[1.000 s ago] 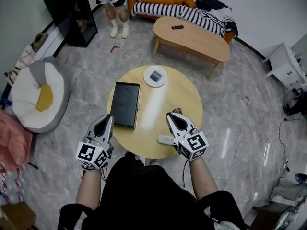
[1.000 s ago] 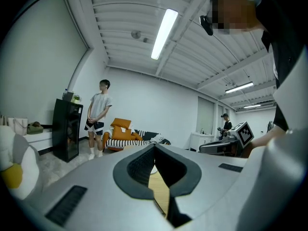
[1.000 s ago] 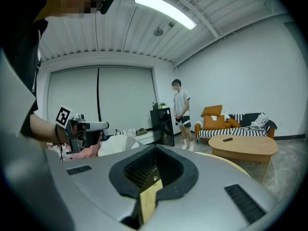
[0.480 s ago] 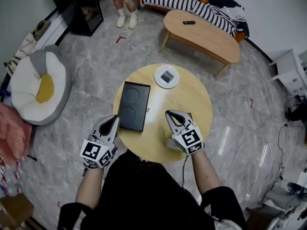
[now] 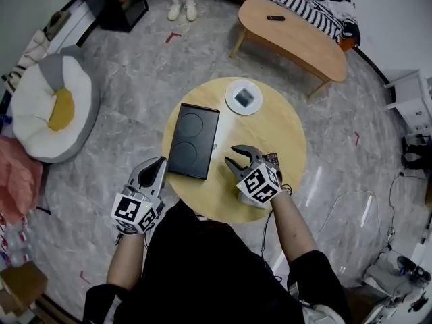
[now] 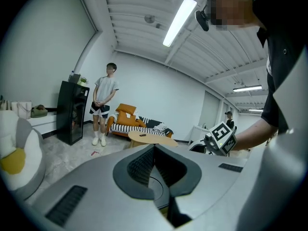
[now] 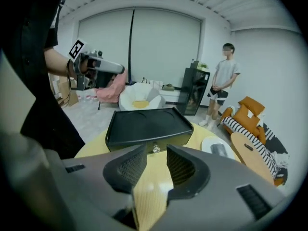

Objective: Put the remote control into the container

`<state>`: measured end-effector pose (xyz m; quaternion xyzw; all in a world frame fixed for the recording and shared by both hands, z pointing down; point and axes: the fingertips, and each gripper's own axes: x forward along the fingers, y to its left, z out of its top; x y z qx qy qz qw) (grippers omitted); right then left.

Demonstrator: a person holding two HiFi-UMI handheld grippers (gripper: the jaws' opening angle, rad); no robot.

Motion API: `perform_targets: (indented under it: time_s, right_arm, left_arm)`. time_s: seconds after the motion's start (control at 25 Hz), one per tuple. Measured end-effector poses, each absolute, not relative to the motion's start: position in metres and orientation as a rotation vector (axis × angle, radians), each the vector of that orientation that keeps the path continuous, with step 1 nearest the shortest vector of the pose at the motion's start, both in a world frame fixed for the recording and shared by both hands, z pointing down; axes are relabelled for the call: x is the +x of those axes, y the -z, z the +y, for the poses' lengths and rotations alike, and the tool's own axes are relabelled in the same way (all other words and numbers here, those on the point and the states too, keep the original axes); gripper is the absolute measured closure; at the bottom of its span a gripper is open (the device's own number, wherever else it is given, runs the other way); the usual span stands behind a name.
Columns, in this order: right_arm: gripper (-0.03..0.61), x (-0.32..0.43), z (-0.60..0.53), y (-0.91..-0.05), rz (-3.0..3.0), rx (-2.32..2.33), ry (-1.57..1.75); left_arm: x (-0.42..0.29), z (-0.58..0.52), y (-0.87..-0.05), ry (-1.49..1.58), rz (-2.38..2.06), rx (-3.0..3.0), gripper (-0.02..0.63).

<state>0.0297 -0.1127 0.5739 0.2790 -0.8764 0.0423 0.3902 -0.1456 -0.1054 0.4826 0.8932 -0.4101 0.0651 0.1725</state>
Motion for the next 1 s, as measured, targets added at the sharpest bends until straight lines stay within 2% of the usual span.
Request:
perform_targets:
  time_s: [0.76,1.0]
  right_arm:
    - [0.445,0.006,-0.129,-0.665,-1.976,0.385,0.015]
    - [0.446,-0.001,-0.138,-0.67,-1.975,0.373,0.031]
  left_arm:
    - [-0.166,-0.118,-0.505,-0.227,-1.171,2.48,0.606]
    - [-0.175,-0.124,-0.509,-0.24,-1.186,2.461,0.607]
